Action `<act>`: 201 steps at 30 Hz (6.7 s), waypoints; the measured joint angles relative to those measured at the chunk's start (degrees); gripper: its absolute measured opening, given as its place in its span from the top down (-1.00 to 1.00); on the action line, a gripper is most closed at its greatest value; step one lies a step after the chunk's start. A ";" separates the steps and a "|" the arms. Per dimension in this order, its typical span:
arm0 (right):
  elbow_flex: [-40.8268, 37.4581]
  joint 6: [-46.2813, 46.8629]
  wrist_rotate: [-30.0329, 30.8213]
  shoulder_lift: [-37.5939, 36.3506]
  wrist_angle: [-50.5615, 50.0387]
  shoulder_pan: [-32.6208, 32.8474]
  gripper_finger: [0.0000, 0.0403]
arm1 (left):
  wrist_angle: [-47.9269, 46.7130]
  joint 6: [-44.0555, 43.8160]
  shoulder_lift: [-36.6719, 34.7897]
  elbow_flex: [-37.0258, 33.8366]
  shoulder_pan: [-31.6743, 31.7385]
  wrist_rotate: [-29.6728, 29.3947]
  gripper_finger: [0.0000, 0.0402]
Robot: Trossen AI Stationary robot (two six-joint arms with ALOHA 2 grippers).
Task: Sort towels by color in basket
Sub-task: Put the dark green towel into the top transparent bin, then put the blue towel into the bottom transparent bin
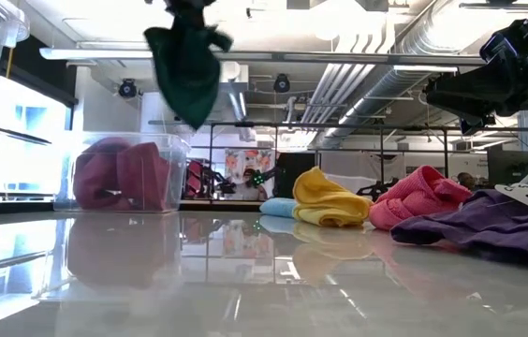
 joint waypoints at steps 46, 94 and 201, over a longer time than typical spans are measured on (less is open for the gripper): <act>0.00 0.00 -0.01 0.00 0.00 -0.01 0.32 | -16.97 -5.59 -0.15 -11.50 26.09 22.56 0.36; 0.00 0.00 0.00 -0.02 0.00 -0.01 0.32 | 7.75 -4.98 -10.49 -25.29 27.16 28.31 0.44; 0.00 4.55 0.01 0.39 0.02 -0.01 0.32 | 74.86 50.48 14.81 -12.28 -28.80 0.20 1.00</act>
